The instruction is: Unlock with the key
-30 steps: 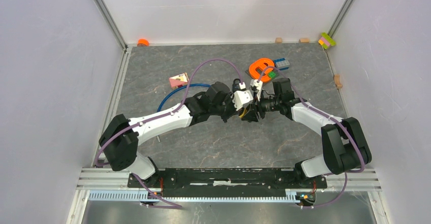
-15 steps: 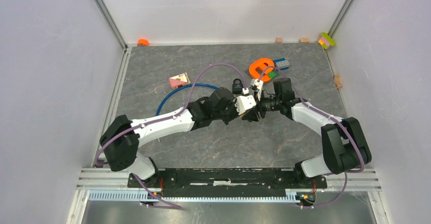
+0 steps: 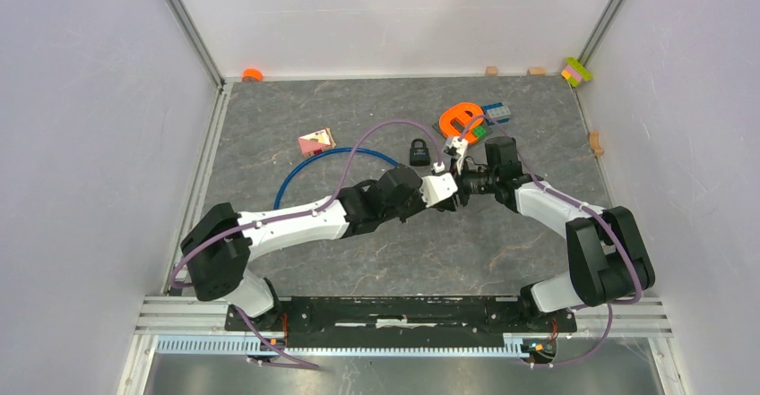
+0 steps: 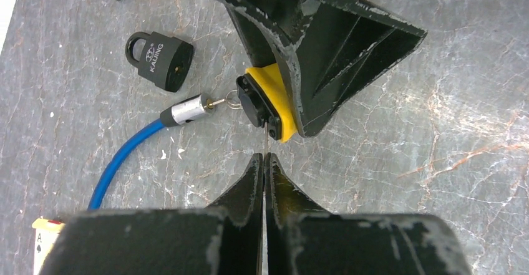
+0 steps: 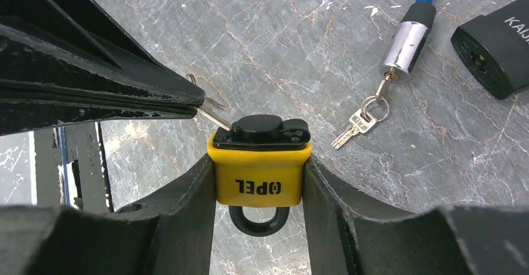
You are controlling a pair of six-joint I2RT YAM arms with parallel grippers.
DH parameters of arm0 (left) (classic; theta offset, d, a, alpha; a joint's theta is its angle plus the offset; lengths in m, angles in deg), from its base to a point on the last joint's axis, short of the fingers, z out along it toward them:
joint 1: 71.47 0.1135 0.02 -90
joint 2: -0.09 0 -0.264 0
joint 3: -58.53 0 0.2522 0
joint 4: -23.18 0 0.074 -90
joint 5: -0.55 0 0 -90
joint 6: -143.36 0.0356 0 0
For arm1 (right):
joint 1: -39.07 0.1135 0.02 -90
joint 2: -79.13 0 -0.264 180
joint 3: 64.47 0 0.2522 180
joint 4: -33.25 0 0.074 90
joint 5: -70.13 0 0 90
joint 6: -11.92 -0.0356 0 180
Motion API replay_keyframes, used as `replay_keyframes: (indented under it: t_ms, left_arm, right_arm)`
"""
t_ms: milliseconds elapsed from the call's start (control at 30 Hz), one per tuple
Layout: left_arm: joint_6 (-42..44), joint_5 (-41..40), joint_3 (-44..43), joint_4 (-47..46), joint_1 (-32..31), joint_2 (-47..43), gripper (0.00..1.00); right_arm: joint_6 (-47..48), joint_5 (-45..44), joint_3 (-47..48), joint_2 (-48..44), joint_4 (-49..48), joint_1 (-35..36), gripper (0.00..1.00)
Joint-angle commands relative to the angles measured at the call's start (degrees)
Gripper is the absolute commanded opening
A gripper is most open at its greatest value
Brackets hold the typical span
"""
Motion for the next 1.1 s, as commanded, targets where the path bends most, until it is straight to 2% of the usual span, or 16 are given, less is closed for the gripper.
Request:
replay_keyframes:
  t_ms: [0,500,800,900,1067]
  left_arm:
    - [1.83,-6.14,-0.31,-1.78,-0.35,2.08,0.02]
    - [1.65,-10.09,-1.32,-3.04,-0.43,1.44,0.02]
    - [2.45,-7.04,-1.08,-2.03,-0.41,-0.78,0.02]
    - [3.4,-5.46,1.37,-3.77,-0.34,-3.45,0.02]
    - [2.55,-3.4,2.76,-4.78,-0.04,-6.2,0.02]
  right_arm:
    - [-2.3,5.02,0.14,-1.18,-5.22,0.07,0.0]
    - [-2.88,4.51,-0.93,-0.75,-6.29,-0.01,0.0]
    - [-2.51,4.05,-0.83,-0.63,-6.19,-0.32,0.0]
    - [-1.56,4.8,-0.74,-0.73,-5.69,-0.92,0.0]
    - [4.47,8.65,-0.83,-1.54,-2.87,-1.08,0.0]
